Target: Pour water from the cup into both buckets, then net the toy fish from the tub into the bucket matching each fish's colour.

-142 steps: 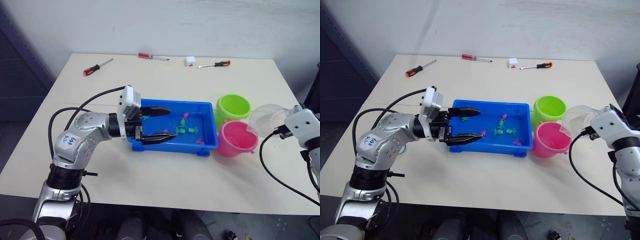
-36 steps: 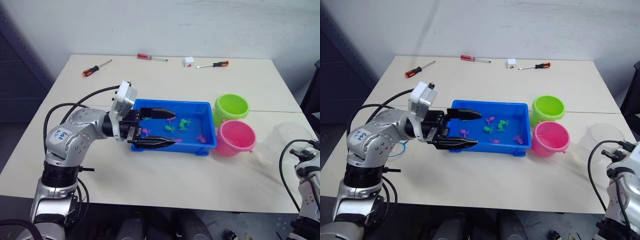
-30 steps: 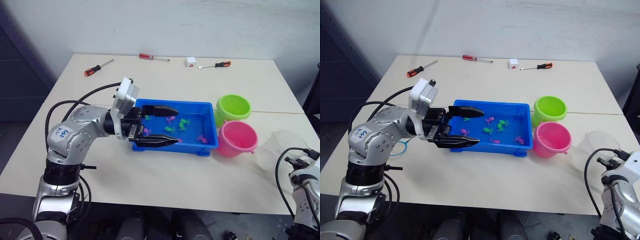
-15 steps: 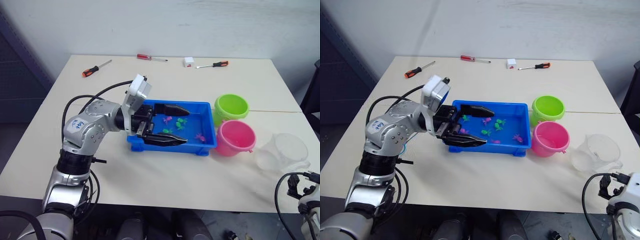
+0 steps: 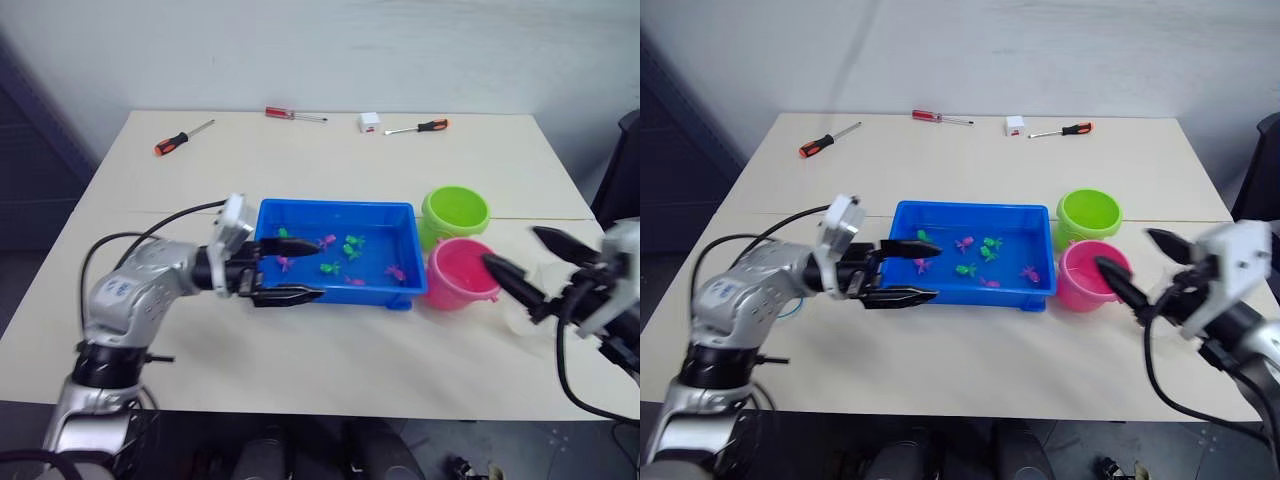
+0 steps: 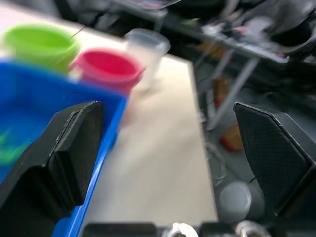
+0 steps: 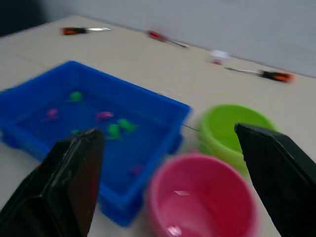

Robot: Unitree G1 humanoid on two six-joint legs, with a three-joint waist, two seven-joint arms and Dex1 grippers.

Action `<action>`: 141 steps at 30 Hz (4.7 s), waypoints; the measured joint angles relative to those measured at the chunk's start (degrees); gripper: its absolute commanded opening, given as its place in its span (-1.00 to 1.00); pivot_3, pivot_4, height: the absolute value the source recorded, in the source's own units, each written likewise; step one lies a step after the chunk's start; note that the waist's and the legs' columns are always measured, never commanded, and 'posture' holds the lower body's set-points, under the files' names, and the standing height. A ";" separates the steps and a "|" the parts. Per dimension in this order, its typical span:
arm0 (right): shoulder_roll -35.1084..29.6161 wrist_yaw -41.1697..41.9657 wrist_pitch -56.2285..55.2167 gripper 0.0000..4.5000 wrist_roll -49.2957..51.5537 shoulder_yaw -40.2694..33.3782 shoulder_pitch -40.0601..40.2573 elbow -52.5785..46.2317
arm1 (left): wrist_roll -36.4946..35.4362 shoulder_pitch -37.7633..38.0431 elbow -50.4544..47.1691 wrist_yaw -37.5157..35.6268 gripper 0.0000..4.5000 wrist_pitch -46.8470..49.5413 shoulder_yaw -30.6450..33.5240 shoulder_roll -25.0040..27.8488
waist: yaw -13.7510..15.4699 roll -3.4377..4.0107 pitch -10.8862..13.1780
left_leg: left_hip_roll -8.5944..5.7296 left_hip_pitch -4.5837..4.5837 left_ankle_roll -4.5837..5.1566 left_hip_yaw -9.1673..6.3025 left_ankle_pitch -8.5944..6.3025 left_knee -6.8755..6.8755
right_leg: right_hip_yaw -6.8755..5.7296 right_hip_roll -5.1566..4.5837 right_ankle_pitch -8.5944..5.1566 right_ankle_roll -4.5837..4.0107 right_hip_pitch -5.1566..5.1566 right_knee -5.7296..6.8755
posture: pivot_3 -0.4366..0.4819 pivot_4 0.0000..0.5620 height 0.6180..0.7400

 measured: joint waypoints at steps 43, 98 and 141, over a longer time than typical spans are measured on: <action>6.47 20.23 -7.94 0.99 -18.30 32.74 -23.90 8.87 | 38.26 -23.42 72.36 1.54 1.00 -24.55 -6.45 10.94 | 1.33 -0.64 0.08 | -0.12 -2.09 0.33 -0.03 -0.08 0.87 | -2.41 -1.21 -0.04 -0.09 -1.53 0.54 | -0.05 -0.47 1.00; 1.62 28.51 2.09 0.02 -17.01 41.85 -44.45 16.84 | 27.54 -19.31 4.37 -11.47 -1.00 -16.61 -16.49 3.20 | 1.33 -0.55 0.15 | -0.12 -2.01 0.45 -0.01 0.04 1.60 | -2.29 -1.28 -0.01 -0.05 -1.35 1.15 | -0.05 -0.47 1.00; -16.31 33.85 -20.55 -1.00 -37.67 36.50 -41.82 24.52 | 9.17 -11.16 3.00 -9.99 0.97 1.17 -1.48 8.12 | 1.33 -0.52 0.16 | -0.13 -1.94 0.41 0.00 0.07 1.64 | -2.27 -1.28 -0.01 -0.06 -1.33 1.02 | -0.05 -0.47 1.00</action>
